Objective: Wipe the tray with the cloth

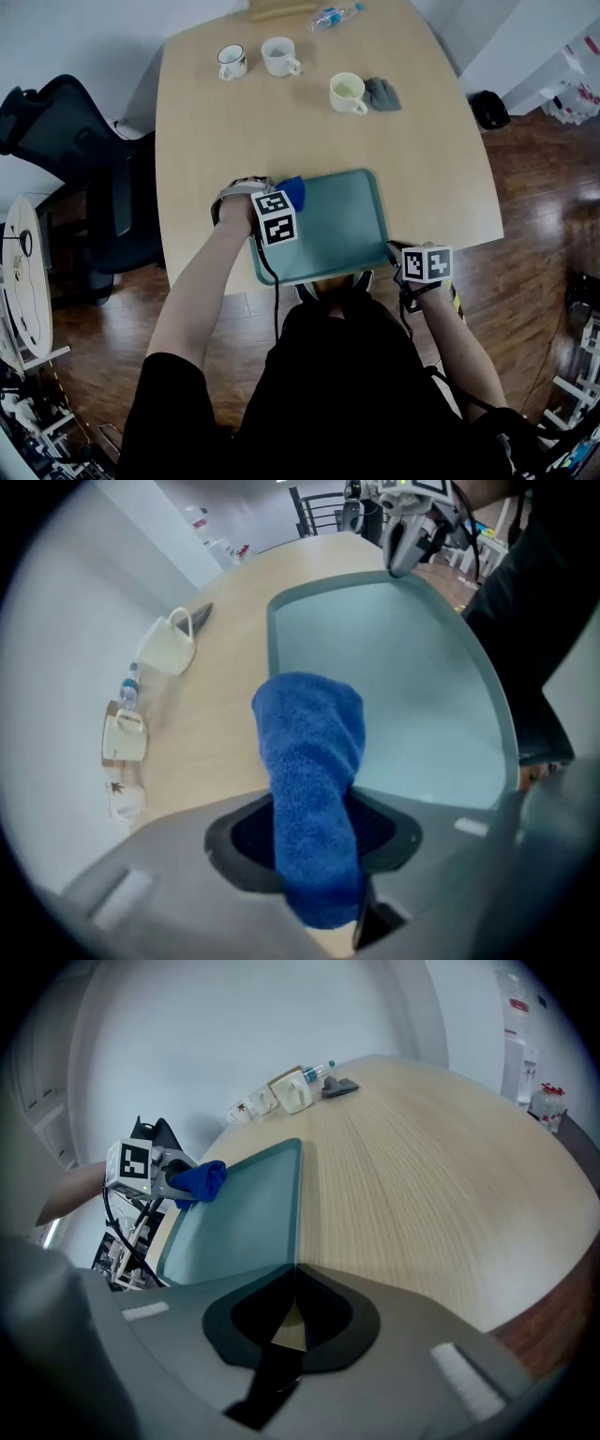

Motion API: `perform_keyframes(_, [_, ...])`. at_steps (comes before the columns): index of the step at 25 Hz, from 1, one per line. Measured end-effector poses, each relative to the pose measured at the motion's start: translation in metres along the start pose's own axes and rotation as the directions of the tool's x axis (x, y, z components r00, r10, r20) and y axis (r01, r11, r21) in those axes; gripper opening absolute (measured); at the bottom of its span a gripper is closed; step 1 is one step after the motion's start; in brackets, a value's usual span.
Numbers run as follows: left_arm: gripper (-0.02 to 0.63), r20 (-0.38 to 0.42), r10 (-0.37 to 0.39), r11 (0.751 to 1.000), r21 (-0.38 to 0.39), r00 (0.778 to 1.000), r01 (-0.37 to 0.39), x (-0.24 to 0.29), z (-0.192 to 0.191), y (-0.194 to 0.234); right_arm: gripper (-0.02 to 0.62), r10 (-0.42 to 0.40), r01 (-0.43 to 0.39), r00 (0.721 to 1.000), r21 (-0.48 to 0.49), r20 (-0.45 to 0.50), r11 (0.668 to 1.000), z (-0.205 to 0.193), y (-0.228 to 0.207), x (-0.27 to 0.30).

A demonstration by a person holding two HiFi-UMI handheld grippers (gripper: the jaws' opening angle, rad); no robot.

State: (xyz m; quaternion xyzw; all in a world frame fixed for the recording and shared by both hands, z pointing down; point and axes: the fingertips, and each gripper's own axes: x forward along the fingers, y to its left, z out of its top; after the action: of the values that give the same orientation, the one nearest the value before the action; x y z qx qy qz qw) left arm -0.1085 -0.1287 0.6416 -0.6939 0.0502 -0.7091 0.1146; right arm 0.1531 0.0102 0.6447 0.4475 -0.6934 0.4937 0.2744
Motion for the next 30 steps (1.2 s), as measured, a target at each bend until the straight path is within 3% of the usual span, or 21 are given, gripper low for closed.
perform_keyframes(5, [0.167,-0.008,0.045,0.995,0.087,0.999,-0.044,-0.007,0.007,-0.023,0.017,0.009,-0.009,1.0,0.026,0.018,1.0,-0.002,-0.003,-0.003])
perform_keyframes(11, [0.167,0.056,0.011,0.998,0.067,0.998,-0.014,-0.026,0.016,-0.096,0.017,0.004,-0.004,1.0,0.015,-0.001,1.0,-0.005,-0.006,-0.005])
perform_keyframes(16, [0.167,0.104,-0.035,0.992,0.121,0.994,0.023,-0.042,0.03,-0.163,0.017,-0.008,0.008,1.0,-0.001,-0.011,1.0,-0.003,-0.008,-0.004])
perform_keyframes(19, [0.166,0.106,-0.025,0.988,0.155,0.994,0.008,-0.045,0.034,-0.179,0.017,-0.013,0.013,1.0,-0.018,-0.023,1.0,-0.002,-0.007,-0.003])
perform_keyframes(23, [0.166,0.064,0.01,0.978,0.207,0.998,-0.023,-0.038,0.023,-0.162,0.017,-0.025,0.024,0.999,-0.033,-0.037,0.999,-0.003,-0.005,-0.003])
perform_keyframes(26, [0.166,-0.023,0.083,0.969,0.235,0.996,-0.075,-0.021,-0.002,-0.104,0.017,-0.023,0.022,0.999,-0.034,-0.035,0.999,-0.002,-0.003,-0.001])
perform_keyframes(30, [0.166,-0.167,0.158,0.969,0.218,0.973,-0.12,-0.008,-0.047,-0.018,0.017,-0.024,0.023,0.999,-0.032,-0.029,0.999,-0.002,-0.001,0.0])
